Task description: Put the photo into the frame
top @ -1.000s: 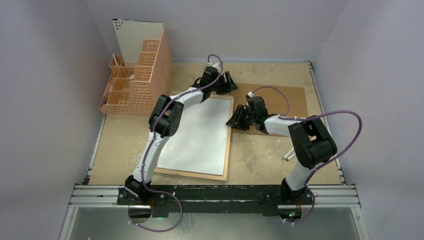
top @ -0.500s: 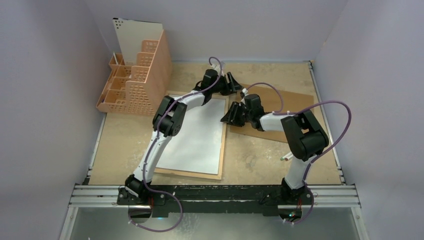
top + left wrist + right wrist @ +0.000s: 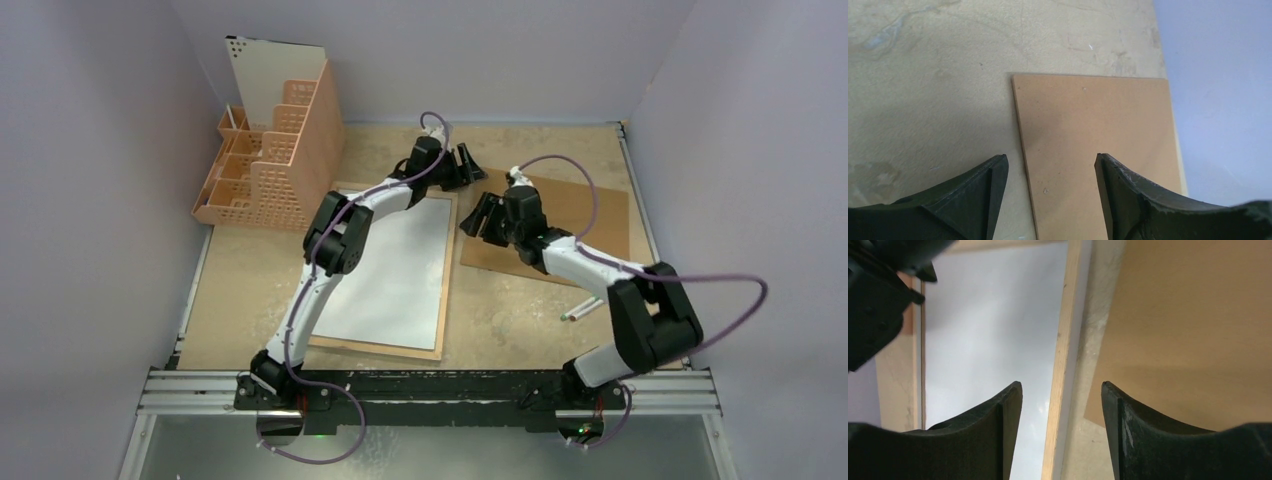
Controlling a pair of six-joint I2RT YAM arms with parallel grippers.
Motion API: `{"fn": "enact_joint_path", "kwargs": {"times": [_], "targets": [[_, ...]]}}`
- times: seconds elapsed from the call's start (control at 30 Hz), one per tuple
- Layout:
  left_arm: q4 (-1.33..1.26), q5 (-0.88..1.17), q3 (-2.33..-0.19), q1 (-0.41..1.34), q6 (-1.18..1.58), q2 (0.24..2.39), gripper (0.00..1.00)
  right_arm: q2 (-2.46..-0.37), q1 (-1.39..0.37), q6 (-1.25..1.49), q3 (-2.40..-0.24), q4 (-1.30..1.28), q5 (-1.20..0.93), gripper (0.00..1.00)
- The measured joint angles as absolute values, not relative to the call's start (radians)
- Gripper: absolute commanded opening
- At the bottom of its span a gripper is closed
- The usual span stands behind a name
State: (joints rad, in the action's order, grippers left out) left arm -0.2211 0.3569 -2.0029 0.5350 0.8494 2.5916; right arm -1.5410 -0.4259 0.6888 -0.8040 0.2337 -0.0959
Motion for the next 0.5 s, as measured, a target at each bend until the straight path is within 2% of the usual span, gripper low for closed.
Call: {"fn": "enact_joint_path", "kwargs": {"times": [0.17,0.3,0.5], "targets": [[-0.164,0.307,-2.003,0.537,0.781,2.570,0.73,-1.350,-0.377,0.747,-0.765,0.113,0.091,0.66],[-0.162,0.285,-2.013,0.537,0.713,2.569,0.78,-1.269,-0.288,0.835,-0.698,-0.007,0.161,0.66],[-0.219,0.253,-2.101,0.538,0.604,2.605,0.86,-1.210,-0.277,0.941,-0.615,-0.162,0.117,0.66]]}}
